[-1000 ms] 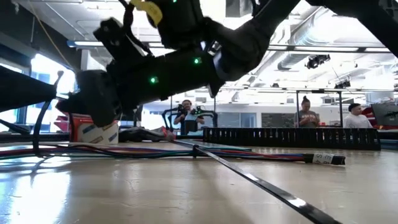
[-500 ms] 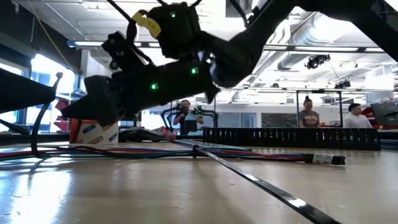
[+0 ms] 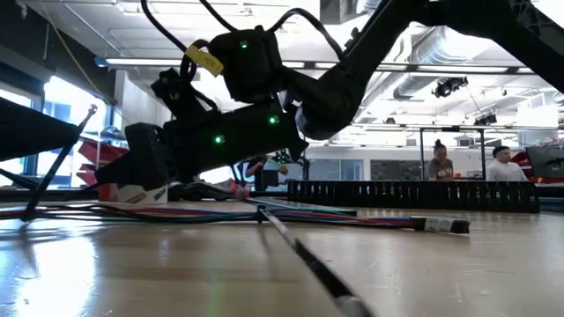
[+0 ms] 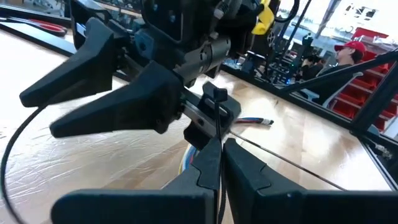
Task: Ziptie cables
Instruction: Wrap the black zip tie on the cables
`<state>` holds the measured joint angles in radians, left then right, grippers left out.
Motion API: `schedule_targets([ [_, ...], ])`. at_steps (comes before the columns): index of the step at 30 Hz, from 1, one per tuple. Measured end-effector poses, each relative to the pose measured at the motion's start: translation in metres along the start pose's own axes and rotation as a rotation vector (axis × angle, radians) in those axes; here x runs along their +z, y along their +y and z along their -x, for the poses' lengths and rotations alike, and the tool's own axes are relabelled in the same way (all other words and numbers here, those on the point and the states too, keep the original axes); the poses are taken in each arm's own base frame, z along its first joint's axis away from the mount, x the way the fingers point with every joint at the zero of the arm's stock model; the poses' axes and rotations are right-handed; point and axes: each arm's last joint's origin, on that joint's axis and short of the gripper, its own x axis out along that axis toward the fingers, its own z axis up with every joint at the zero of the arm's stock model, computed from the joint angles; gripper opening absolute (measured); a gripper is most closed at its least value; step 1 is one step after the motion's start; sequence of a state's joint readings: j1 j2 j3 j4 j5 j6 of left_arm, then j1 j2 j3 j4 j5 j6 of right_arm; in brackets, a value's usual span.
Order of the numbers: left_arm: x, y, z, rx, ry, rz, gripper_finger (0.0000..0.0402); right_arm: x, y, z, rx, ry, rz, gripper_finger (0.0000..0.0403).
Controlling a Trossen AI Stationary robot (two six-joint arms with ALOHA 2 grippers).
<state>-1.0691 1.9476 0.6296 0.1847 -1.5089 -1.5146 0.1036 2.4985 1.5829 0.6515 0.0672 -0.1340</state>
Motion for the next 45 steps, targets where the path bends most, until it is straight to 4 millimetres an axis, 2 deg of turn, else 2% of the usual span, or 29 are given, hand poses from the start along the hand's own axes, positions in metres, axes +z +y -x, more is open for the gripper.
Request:
schedule_targets([
  [5,0.0,0.0,0.0,-0.001,0.001,-0.002,0.0,0.001,0.0,0.0,0.001,-0.001,0.015,0.011],
  [10,0.003,-0.003,0.003,-0.013,0.027,-0.02,0.0,-0.003,0.002,0.0,0.01,0.046,0.006,0.0019],
  [12,0.005,-0.004,0.003,-0.018,0.057,-0.035,0.0,-0.002,0.004,0.001,0.007,0.059,0.004,0.0011],
  [16,0.013,-0.009,0.004,-0.026,0.076,-0.065,0.0006,0.016,0.007,0.007,-0.013,0.058,-0.003,0.0036],
  [19,0.022,-0.014,0.004,-0.043,0.122,-0.11,0.0026,0.032,0.006,0.012,-0.008,0.05,0.009,0.0066],
  [25,0.052,-0.024,0.003,-0.079,0.198,-0.165,0.0081,0.06,-0.001,0.025,-0.029,0.069,0.076,0.0162],
  [29,0.071,-0.025,0.005,-0.115,0.27,-0.171,0.0097,0.084,0.0,0.042,-0.048,0.144,0.156,0.0213],
  [32,0.085,-0.024,0.011,-0.151,0.324,-0.17,0.0097,0.092,0.019,0.052,0.043,0.185,0.174,0.0229],
  [35,0.095,-0.022,0.017,-0.173,0.344,-0.185,0.0088,0.093,0.045,0.057,0.242,0.189,0.139,0.0231],
  [39,0.108,-0.021,0.021,-0.149,0.227,-0.164,0.0073,0.09,0.088,0.061,0.474,0.132,0.093,0.0231],
  [42,0.113,-0.019,0.016,-0.088,0.113,-0.158,0.0065,0.089,0.121,0.062,0.491,0.047,0.118,0.0228],
  [45,0.115,-0.018,0.006,-0.042,0.078,-0.16,0.006,0.095,0.148,0.058,0.439,-0.025,0.134,0.0215],
])
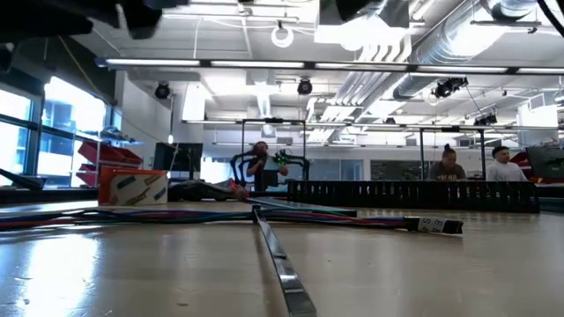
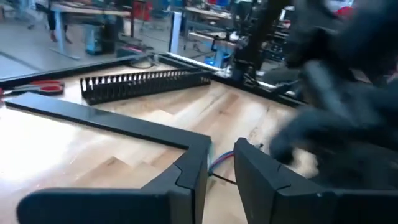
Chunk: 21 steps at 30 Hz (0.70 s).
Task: Ziptie cables
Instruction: Wrap the black zip tie on the cables
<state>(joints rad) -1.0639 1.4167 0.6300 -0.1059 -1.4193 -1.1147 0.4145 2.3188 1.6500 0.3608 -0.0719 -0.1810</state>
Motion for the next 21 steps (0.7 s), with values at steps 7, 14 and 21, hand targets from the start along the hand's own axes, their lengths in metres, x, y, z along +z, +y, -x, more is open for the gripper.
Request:
schedule_targets([
  [7,0.024,0.005,-0.012,0.0,0.06,0.078,0.0058,0.001,-0.014,-0.038,-0.029,0.148,0.015,0.0184],
  [14,0.071,0.022,-0.012,0.023,-0.004,0.061,0.0058,-0.018,-0.022,-0.072,0.04,0.202,0.156,0.0182],
  [21,0.091,0.034,-0.017,0.059,-0.027,-0.025,0.0058,-0.041,-0.024,-0.089,0.075,0.165,0.2,0.0182],
])
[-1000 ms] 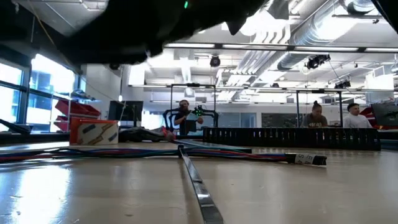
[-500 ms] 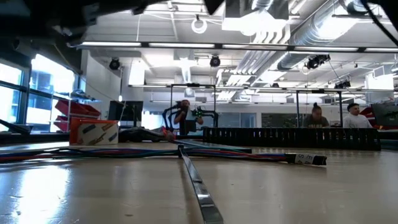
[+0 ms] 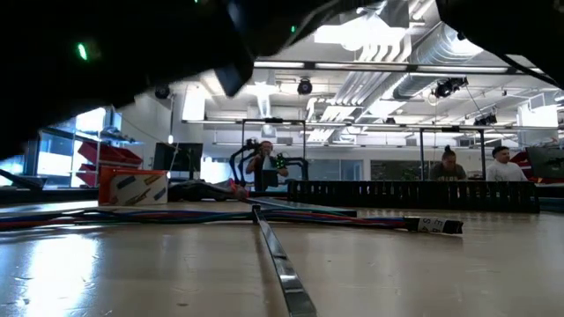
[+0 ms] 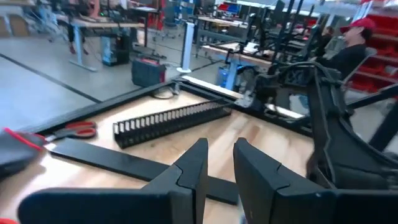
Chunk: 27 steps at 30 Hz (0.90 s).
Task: Ziptie cables
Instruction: Wrap the black zip tie on the cables
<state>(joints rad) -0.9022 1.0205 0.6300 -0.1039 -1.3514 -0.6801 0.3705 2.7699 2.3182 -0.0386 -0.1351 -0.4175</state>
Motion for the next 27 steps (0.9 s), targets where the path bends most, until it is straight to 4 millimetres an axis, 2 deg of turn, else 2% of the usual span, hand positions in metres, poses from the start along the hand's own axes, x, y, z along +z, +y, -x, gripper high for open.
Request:
schedule_targets([
  [3,0.0,0.002,-0.005,0.025,-0.002,-0.021,0.0058,-0.011,0.004,-0.005,0.025,0.023,0.015,0.0182],
  [8,-0.003,0.005,-0.015,0.078,0.0,-0.053,0.0058,-0.019,0.0,-0.009,0.039,-0.022,0.047,0.0181],
  [10,-0.004,0.006,-0.019,0.1,-0.001,-0.058,0.0058,-0.028,-0.005,-0.013,0.044,-0.043,-0.003,0.0181],
  [16,-0.003,0.01,-0.028,0.143,-0.001,-0.063,0.0058,-0.036,-0.021,-0.011,0.031,-0.074,-0.032,0.0175],
  [23,-0.003,0.012,-0.032,0.13,0.026,-0.015,0.0058,-0.054,-0.047,-0.008,0.046,-0.117,-0.098,0.0121],
  [27,-0.004,0.011,-0.032,0.108,0.043,0.006,0.0058,-0.054,-0.045,-0.009,0.055,-0.105,-0.08,0.0075],
])
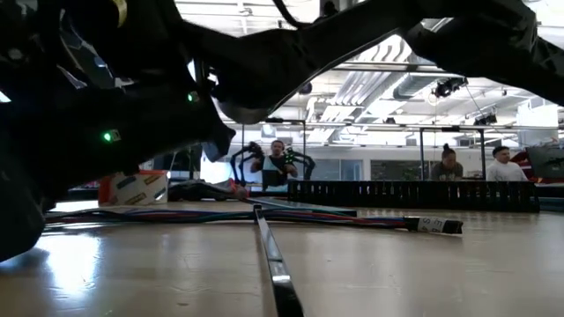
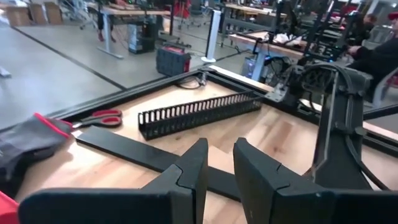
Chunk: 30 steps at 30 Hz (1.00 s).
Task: Ziptie cables
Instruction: Wrap the black zip tie on the cables
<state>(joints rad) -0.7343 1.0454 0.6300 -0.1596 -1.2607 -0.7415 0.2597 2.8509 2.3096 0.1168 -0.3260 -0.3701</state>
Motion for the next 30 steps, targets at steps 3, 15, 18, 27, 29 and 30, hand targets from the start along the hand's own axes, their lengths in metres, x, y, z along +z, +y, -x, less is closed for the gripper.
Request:
schedule_targets([
  [3,0.0,0.0,0.0,-0.009,0.008,0.014,0.0058,0.004,0.006,-0.002,0.006,-0.012,0.031,0.0025],
  [15,-0.007,-0.009,0.015,-0.227,0.154,-0.023,0.0058,0.016,0.021,-0.008,-0.113,-0.007,0.06,0.0],
  [18,-0.009,-0.011,0.025,-0.273,0.167,-0.016,0.0058,0.019,0.022,-0.006,-0.102,0.001,0.04,0.0006],
  [27,-0.012,-0.014,0.04,-0.329,0.174,0.006,0.0058,0.036,0.032,-0.008,-0.057,-0.034,-0.008,0.0116],
  [29,-0.011,-0.013,0.04,-0.308,0.154,0.01,0.0058,0.026,0.027,-0.007,-0.089,0.012,-0.05,0.0139],
  [30,-0.011,-0.013,0.04,-0.298,0.144,0.012,0.0058,0.023,0.024,-0.007,-0.093,0.023,-0.061,0.0147],
])
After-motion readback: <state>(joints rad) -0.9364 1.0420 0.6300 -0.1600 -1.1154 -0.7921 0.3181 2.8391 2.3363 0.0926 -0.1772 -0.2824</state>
